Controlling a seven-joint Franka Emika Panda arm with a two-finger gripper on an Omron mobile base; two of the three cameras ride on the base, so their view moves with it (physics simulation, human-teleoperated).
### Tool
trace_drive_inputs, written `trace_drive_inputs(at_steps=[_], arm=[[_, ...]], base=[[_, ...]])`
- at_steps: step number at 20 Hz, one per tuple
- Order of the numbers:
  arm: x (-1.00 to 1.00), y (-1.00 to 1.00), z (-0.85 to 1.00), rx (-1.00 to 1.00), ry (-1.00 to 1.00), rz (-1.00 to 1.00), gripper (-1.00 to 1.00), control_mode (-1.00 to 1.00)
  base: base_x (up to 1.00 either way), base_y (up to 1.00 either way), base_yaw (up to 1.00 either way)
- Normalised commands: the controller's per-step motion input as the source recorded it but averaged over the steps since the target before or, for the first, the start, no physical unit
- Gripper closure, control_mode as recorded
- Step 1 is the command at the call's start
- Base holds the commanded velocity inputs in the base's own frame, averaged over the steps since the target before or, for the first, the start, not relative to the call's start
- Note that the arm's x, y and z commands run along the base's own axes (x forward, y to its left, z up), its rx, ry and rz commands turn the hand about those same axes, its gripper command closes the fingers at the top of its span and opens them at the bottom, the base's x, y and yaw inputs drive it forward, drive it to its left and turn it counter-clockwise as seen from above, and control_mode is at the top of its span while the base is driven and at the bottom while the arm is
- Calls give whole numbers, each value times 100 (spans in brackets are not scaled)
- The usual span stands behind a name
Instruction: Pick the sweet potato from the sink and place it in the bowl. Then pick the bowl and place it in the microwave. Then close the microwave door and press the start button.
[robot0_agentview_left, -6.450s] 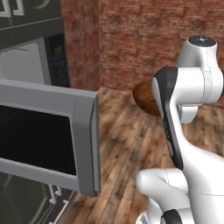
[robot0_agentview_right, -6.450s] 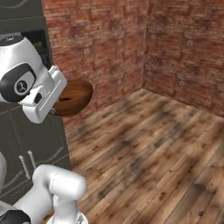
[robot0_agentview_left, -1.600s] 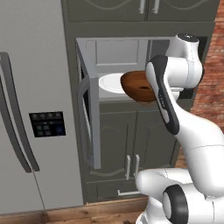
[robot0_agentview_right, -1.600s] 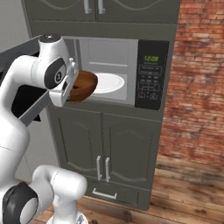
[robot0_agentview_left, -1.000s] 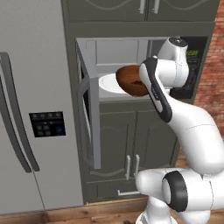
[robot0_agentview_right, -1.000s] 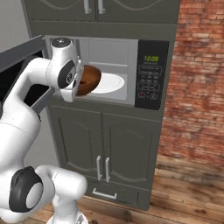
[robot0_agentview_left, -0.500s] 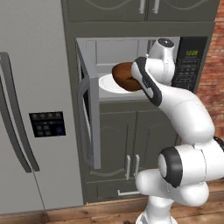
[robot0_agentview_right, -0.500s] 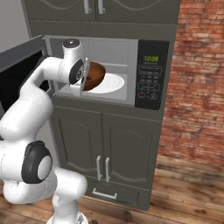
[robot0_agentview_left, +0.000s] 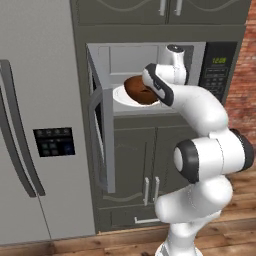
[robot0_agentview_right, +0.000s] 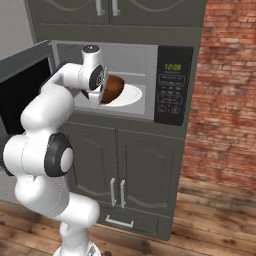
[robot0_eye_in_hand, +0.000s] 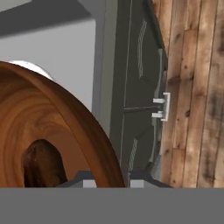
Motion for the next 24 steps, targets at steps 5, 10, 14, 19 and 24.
trace_drive_inputs(at_steps=[5,10,14,19,24], arm=[[83,0,-7,0,0,0,100,-100],[78,0,-17,0,0,1,100,-100],[79,0,-27,0,0,2,100,-100],[74,0,-26,0,0,2,100,-100],[31,-21,-10,0,0,5,100,-100]], base=[[0,0,0],[0,0,0],[0,0,0],[0,0,0],[0,0,0]])
